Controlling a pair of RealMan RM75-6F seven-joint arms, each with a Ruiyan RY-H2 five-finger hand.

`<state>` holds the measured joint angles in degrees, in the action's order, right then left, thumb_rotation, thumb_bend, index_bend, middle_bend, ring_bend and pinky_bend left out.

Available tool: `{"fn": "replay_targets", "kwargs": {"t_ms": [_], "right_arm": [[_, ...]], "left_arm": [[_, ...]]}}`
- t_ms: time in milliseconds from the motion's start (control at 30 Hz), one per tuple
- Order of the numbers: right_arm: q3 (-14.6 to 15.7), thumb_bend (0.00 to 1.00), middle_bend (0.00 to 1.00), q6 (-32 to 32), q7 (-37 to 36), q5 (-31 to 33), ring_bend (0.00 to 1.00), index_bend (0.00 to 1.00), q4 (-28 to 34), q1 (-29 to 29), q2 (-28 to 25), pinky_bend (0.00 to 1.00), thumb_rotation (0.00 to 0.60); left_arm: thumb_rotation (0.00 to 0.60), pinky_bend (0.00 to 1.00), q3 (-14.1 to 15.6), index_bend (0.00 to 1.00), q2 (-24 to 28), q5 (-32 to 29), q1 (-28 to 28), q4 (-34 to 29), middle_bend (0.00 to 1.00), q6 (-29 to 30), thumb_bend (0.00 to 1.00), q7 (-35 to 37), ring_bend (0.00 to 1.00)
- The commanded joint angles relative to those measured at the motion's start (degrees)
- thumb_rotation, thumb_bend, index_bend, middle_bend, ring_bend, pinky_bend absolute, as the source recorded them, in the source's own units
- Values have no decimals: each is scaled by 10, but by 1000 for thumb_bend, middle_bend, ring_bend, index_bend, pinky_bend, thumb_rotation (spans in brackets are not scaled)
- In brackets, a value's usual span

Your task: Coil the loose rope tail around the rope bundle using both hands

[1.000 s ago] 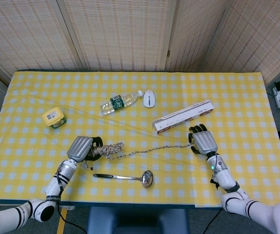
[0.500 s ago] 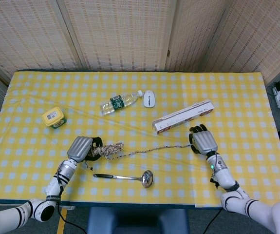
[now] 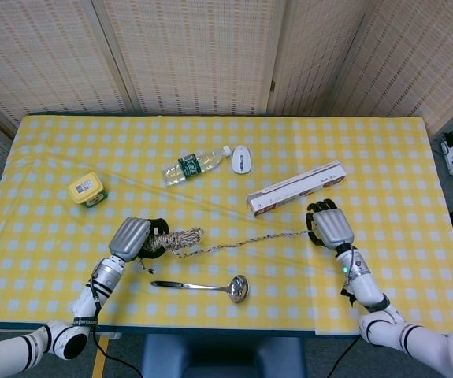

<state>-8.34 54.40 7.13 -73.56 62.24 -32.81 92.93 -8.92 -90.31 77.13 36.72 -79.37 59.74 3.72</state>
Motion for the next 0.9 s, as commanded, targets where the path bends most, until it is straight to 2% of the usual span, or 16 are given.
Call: {"fn": "replay_targets", "kwargs": {"t_ms": [33, 267, 433, 667, 900], "right_arm": [[-14, 502, 311, 39, -12, -14, 234, 616, 72, 9, -39, 186, 600], [-48, 526, 335, 54, 10, -8, 264, 626, 202, -7, -85, 216, 600], [-76, 533, 358, 49, 45, 16, 298, 626, 263, -33, -86, 252, 600], [-101, 543, 387, 56, 95, 43, 333, 626, 333, -64, -76, 282, 600], [-101, 543, 392, 70, 136, 47, 335, 626, 403, -83, -70, 290, 600]], "left_arm": [[600, 713, -6, 669, 11, 19, 5, -29, 679, 9, 581, 14, 608], [600, 708, -12, 667, 10, 34, 29, -88, 678, 1, 580, -17, 609], [600, 704, -24, 666, 0, 6, 53, -123, 678, -27, 580, -71, 609], [600, 703, -55, 664, -25, -97, 90, -148, 678, -73, 580, -141, 611], [600, 703, -87, 660, -50, -236, 124, -150, 678, -97, 580, -177, 616]]}}
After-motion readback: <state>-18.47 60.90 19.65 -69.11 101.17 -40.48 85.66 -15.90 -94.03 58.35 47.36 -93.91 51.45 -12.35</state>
